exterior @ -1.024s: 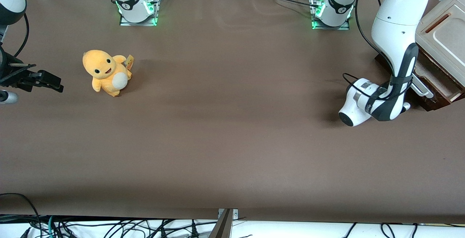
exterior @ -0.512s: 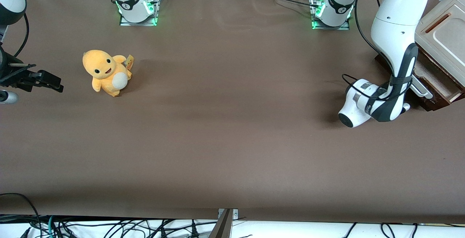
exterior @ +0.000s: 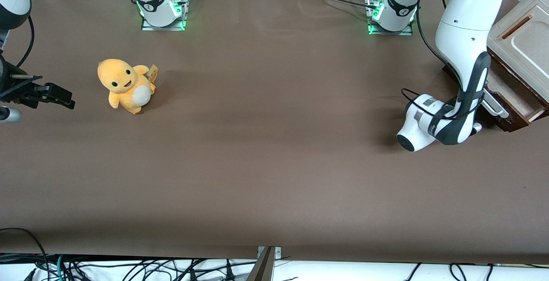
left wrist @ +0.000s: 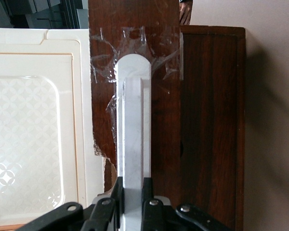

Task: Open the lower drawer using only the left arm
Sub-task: 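Pull the handle with the left gripper, sliding the drawer outward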

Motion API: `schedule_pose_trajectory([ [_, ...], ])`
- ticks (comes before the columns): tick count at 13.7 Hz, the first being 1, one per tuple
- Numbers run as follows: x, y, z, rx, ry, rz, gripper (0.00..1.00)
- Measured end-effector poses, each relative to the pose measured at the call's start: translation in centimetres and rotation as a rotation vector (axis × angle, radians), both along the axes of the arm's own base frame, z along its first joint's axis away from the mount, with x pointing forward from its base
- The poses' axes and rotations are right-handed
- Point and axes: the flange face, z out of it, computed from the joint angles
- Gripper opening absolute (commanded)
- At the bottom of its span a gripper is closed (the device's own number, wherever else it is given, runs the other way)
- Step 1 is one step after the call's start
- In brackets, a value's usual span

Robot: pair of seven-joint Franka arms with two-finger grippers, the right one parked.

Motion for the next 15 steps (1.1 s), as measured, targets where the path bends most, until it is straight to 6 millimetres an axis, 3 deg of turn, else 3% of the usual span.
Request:
schedule_pose_trajectory([
  [7, 0.2, -1.8, 0.3, -0.013, -0.003, 0.000, 0.10],
  [8, 0.2, -1.9, 0.3, -0.013, -0.002, 0.000, 0.18],
  [9, 0.2, -1.8, 0.3, -0.013, -0.003, 0.001, 0.69],
  [10, 0.2, -1.8, 0.3, -0.013, -0.003, 0.001, 1.00],
  [15, 0.7, -2.6, 1.2, -0.007, 0.004, 0.007, 1.00],
])
